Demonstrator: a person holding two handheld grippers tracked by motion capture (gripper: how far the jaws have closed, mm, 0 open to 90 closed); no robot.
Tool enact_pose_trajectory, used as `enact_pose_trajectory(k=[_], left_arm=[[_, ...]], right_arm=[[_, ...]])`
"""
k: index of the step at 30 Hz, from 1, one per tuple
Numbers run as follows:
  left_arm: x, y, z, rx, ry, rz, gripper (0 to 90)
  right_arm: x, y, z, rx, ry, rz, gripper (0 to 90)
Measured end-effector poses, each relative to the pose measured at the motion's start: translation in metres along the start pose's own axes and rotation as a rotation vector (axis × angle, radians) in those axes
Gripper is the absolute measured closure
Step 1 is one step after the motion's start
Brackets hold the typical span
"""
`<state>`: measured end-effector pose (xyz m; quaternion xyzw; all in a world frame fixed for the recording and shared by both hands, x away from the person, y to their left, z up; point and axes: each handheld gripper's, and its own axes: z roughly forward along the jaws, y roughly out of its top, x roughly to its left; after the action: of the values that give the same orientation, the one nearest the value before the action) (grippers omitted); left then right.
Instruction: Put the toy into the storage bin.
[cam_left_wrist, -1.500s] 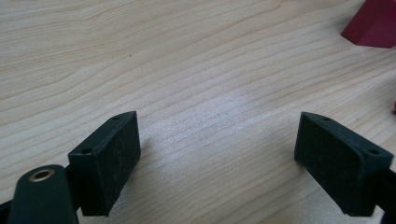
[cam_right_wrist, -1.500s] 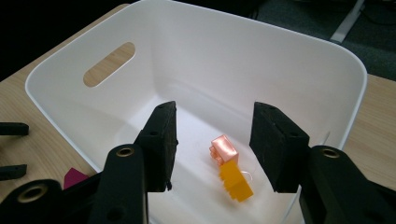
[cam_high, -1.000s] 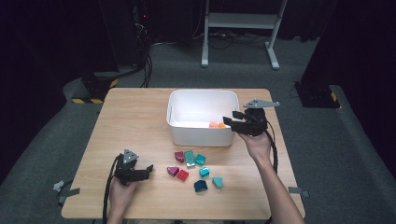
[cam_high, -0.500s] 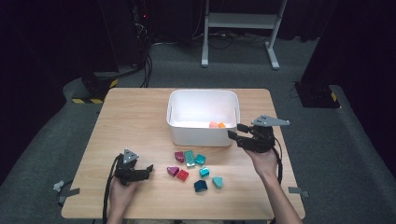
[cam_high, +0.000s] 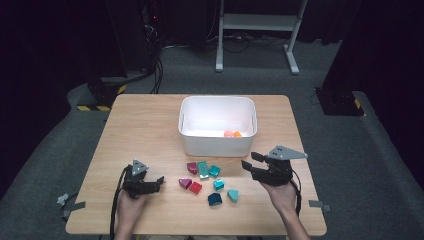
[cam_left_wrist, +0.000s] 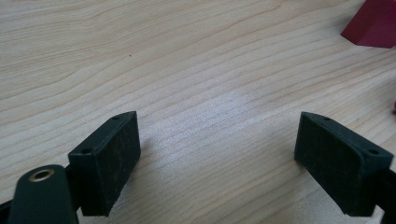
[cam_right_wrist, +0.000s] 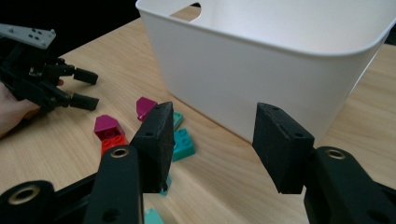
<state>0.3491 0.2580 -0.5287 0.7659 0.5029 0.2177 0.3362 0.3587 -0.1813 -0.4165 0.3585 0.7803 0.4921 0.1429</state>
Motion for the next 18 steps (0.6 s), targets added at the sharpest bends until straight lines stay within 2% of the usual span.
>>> enact_pose_trajectory(k=[6,13,18], left_arm=[[0.0,0.0,0.0,0.0,0.0,0.0,14.6],[0.0,0.0,0.0,0.0,0.0,-0.001,14.6],[0.0,0.0,0.0,0.0,0.0,0.0,14.6]], right_arm=[[0.003,-0.018,0.002,0.01,0.0,0.021,48.3],[0.011,-0.033,0.005,0.03,-0.006,0.005,48.3],[0.019,-0.052,0.011,0.045,0.006,0.002,48.3]])
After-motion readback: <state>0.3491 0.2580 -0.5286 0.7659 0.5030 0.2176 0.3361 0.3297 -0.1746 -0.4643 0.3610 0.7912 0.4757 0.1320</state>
